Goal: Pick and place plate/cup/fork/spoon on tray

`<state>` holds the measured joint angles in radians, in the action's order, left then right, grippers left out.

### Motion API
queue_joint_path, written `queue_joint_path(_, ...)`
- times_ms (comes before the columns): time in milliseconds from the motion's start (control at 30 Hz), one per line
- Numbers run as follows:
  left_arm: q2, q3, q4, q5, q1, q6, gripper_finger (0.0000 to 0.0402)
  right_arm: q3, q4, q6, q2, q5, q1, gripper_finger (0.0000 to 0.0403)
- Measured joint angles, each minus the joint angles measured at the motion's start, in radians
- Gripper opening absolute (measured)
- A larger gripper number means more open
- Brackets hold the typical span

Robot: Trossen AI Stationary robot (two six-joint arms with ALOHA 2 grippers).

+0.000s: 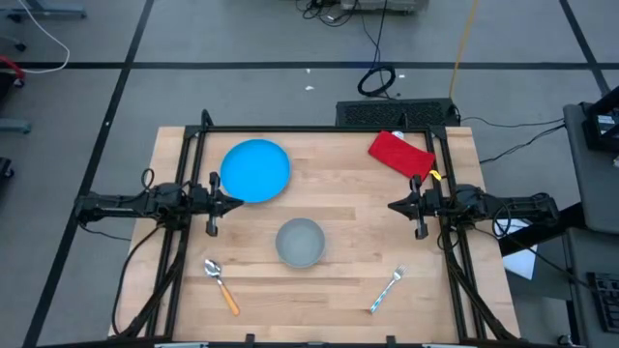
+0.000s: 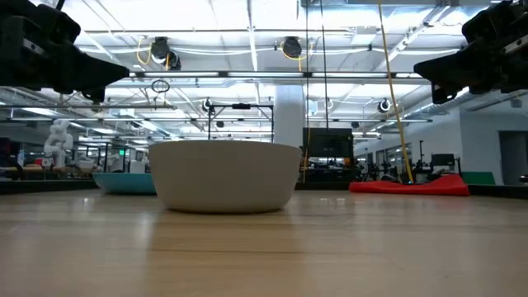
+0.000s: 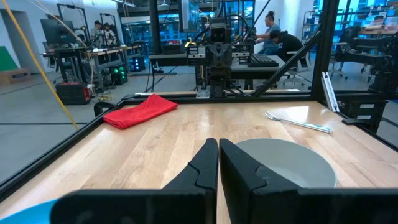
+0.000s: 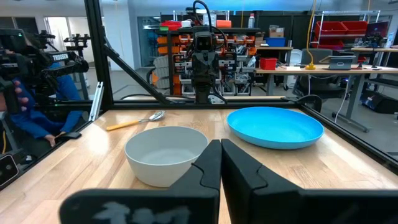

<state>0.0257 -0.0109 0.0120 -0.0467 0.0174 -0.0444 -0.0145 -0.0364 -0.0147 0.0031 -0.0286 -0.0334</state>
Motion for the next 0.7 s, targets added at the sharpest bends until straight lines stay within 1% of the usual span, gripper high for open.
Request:
queue_joint_path(167,0.0,0.001,0.006,0.0,0.0,0.0,0.0021,0.0,0.0,0.0,0.0,0.0,0.0,0.0)
queue_joint_path(400,0.0,0.002,0.06,-0.018,0.0,0.0,0.0021,0.0,0.0,0.0,0.0,0.0,0.0,0.0)
queue_joint_path(600,0.0,0.002,0.063,-0.018,0.0,0.0,0.0021,0.0,0.0,0.0,0.0,0.0,0.0,0.0)
queue_joint_path(700,0.0,0.002,0.064,-0.018,0.0,0.027,0.0021,0.0,0.0,0.0,0.0,0.0,0.0,0.0)
